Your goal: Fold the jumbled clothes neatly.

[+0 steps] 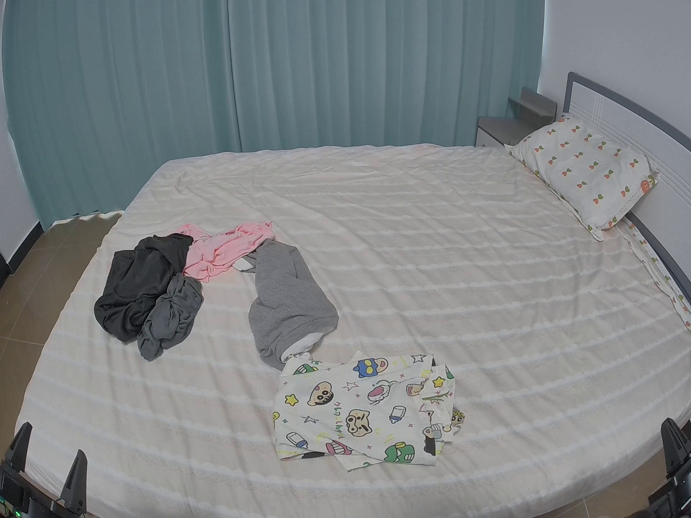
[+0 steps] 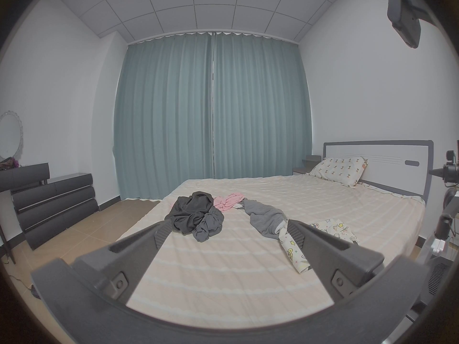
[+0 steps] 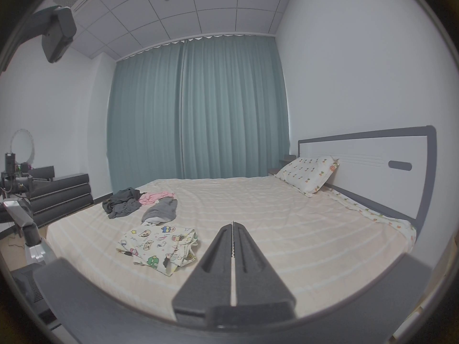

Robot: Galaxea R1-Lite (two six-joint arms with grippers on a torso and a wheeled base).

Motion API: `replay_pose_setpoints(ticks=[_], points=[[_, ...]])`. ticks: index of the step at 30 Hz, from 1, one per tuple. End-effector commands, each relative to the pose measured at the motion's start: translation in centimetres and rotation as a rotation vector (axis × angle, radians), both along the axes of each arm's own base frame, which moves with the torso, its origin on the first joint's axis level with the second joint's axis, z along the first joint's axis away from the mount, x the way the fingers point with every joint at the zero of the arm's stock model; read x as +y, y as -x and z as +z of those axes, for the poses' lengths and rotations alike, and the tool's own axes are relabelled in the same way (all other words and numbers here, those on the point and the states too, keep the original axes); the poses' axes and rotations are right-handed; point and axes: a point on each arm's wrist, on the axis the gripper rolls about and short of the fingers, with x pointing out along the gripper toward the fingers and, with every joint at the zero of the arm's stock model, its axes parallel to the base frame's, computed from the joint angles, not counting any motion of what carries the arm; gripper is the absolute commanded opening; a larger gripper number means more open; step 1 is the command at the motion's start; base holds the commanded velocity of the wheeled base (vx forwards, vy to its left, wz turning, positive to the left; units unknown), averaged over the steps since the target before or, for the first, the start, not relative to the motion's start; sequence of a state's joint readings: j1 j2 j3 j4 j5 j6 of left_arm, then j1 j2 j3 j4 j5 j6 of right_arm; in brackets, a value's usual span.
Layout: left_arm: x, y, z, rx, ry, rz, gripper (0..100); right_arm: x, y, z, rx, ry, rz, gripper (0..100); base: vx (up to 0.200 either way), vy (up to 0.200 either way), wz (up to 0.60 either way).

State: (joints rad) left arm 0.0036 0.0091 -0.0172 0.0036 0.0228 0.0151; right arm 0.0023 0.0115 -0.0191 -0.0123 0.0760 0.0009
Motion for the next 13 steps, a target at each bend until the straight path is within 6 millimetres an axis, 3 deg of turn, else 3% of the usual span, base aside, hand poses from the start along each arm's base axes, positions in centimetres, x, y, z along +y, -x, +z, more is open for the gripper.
replay_pose_setpoints(ticks=[1, 13], points=[[0.0, -0.11, -0.48, 0.014, 0.0, 0.003, 100, 0.04, 0.03, -0.17, -0.013, 0.01, 0.018, 0, 0.0, 0.0, 0.0], [0.0, -0.11, -0.48, 0.014, 0.006, 0.001, 100, 0.05, 0.02, -0.15, -0.014, 0.017, 0.019, 0, 0.0, 0.0, 0.0]])
